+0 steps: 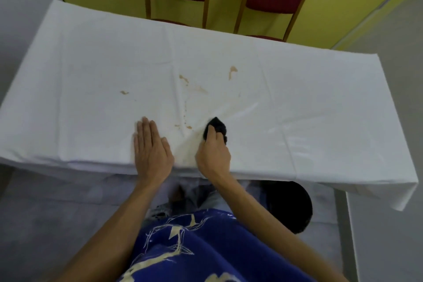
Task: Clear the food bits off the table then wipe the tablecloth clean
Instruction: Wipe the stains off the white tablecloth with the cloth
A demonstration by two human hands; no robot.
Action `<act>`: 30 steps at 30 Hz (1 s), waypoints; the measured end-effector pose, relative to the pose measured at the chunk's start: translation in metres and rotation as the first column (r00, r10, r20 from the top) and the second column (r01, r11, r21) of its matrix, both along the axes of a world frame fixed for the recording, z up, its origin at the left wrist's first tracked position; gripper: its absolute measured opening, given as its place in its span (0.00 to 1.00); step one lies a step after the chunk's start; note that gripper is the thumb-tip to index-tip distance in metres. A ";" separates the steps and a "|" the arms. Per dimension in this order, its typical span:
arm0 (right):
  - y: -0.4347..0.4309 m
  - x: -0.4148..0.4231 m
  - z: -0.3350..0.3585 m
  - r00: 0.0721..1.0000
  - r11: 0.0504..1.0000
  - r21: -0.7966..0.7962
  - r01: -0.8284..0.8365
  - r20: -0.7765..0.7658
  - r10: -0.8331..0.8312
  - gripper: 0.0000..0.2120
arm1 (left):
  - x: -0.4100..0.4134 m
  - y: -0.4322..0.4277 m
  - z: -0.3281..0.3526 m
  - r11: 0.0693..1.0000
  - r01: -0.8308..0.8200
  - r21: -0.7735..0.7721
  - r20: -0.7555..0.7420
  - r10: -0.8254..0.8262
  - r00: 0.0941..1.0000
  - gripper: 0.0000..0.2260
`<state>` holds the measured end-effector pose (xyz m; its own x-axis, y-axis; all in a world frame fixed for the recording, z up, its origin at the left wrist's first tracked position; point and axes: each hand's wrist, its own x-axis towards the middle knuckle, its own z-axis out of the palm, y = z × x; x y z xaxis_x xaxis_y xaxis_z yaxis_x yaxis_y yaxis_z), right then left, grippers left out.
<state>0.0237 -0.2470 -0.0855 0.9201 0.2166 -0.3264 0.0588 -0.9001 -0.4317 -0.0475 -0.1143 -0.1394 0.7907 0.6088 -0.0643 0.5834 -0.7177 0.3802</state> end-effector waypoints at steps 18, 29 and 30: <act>0.043 0.015 0.015 0.987 0.987 -0.046 -0.153 -0.058 0.150 0.28 | 0.001 0.055 0.004 0.966 -0.249 -0.073 0.012 0.250 0.968 0.26; 0.030 0.011 0.001 0.681 0.687 -0.174 -0.706 0.100 0.725 0.28 | -0.007 0.058 0.000 0.970 -0.234 -0.068 0.069 0.239 0.969 0.24; 0.026 0.031 0.003 0.706 0.708 -0.219 -0.671 0.103 0.701 0.27 | -0.008 0.058 0.000 0.972 -0.231 -0.047 0.071 0.234 0.970 0.24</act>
